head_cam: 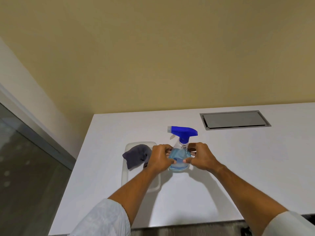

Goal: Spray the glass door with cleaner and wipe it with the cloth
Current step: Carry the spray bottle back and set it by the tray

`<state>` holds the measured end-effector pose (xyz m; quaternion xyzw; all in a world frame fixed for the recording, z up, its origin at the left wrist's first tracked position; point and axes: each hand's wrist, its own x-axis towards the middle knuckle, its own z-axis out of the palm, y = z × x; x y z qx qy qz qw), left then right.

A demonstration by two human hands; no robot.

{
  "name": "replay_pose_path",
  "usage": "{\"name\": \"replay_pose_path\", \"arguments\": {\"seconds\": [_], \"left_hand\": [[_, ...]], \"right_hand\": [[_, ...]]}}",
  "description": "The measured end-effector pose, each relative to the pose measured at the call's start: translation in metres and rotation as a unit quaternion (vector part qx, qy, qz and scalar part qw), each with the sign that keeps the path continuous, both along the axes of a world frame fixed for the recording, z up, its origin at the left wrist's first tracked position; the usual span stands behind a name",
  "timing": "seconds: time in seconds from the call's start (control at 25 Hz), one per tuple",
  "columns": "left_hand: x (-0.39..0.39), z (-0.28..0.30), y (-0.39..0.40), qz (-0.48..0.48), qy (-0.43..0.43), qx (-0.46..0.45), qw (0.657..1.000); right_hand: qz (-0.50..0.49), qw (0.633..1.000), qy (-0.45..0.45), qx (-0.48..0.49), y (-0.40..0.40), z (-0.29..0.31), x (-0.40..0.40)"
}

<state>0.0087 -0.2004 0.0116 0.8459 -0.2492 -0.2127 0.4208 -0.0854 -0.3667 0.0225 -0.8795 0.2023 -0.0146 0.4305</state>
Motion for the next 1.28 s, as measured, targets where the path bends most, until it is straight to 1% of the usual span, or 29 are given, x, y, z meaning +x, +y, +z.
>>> {"name": "replay_pose_path", "arguments": {"seconds": [0.2, 0.44, 0.64, 0.8, 1.0, 1.08, 1.16, 1.28], "left_hand": [[0.005, -0.025, -0.016, 0.008, 0.008, 0.004, 1.000], [0.000, -0.038, -0.024, 0.006, 0.002, 0.021, 1.000], [-0.002, -0.041, -0.025, 0.021, 0.013, 0.034, 0.999], [-0.005, -0.038, -0.024, 0.017, 0.004, 0.029, 0.999], [-0.019, -0.027, -0.015, 0.029, 0.000, 0.043, 0.999], [-0.026, -0.020, -0.008, 0.032, -0.016, 0.051, 0.998], [-0.032, -0.013, 0.001, 0.015, -0.055, 0.072, 0.996], [-0.045, -0.002, 0.016, -0.025, -0.124, 0.143, 0.982]], "right_hand": [[-0.015, 1.000, 0.019, 0.001, -0.012, -0.023, 0.007], [-0.024, 0.999, 0.036, -0.002, -0.019, -0.043, 0.003], [-0.016, 0.999, 0.034, 0.004, -0.021, -0.046, 0.004], [-0.002, 0.999, 0.034, 0.007, -0.021, -0.047, 0.002], [-0.030, 0.999, 0.008, -0.019, -0.011, -0.046, -0.010], [-0.038, 0.999, -0.014, -0.030, -0.005, -0.042, -0.016], [-0.052, 0.997, -0.038, -0.049, 0.002, -0.038, -0.025], [-0.078, 0.986, -0.098, -0.113, 0.019, -0.032, -0.044]]}}
